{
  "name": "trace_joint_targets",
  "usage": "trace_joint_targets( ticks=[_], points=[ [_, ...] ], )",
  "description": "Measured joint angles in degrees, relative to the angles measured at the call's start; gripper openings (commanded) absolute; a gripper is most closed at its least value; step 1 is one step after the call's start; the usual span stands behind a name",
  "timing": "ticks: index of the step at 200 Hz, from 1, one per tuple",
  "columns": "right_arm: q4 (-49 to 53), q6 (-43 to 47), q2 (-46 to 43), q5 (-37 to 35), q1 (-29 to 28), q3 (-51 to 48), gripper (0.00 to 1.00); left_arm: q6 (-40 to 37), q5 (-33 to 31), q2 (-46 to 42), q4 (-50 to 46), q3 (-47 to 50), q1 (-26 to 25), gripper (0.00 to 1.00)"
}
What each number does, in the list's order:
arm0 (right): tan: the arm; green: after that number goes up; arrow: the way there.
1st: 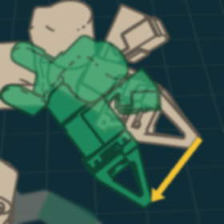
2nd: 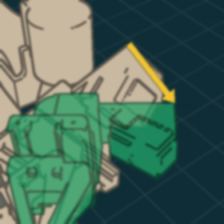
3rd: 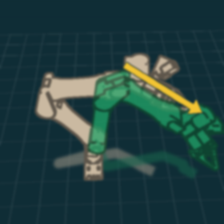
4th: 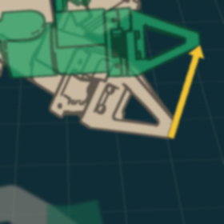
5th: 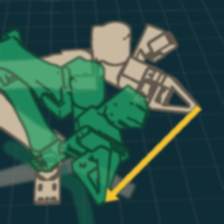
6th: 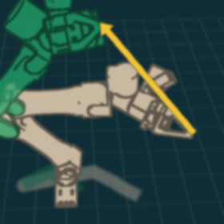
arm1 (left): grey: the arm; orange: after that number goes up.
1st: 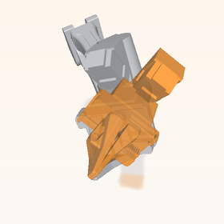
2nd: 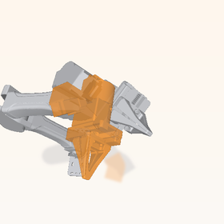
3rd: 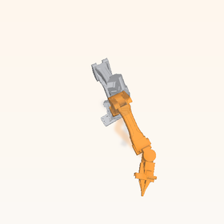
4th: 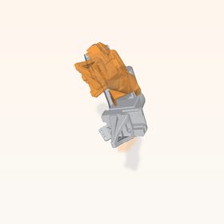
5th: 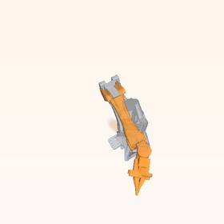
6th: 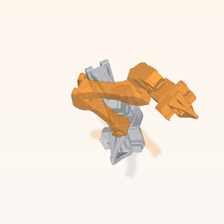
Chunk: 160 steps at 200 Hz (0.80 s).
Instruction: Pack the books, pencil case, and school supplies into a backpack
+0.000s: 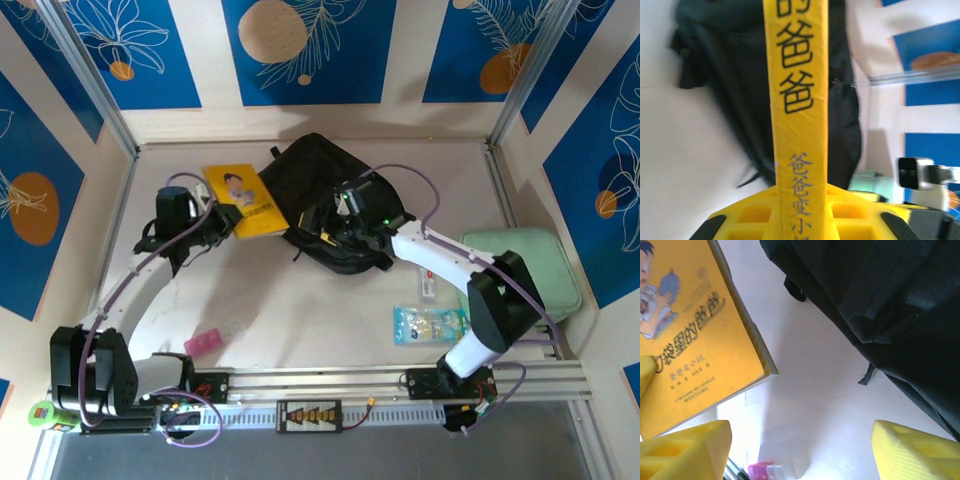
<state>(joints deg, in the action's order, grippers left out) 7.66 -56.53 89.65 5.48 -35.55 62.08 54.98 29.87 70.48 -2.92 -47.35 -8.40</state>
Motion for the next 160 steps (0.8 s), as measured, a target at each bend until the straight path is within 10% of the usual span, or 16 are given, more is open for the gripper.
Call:
trace_joint_targets(
  ticks=[104, 160],
  points=[
    [-32.7, -25.3, -1.6, 4.9, 2.9, -13.1, 0.9, 21.5, -5.5, 13.9, 28.8, 0.0, -12.6, 0.0],
    [-43.4, -33.6, 2.2, 3.0, 0.4, -13.1, 0.75, 28.7, -8.0, 14.0, 37.6, 3.7, -14.3, 0.0]
  ],
)
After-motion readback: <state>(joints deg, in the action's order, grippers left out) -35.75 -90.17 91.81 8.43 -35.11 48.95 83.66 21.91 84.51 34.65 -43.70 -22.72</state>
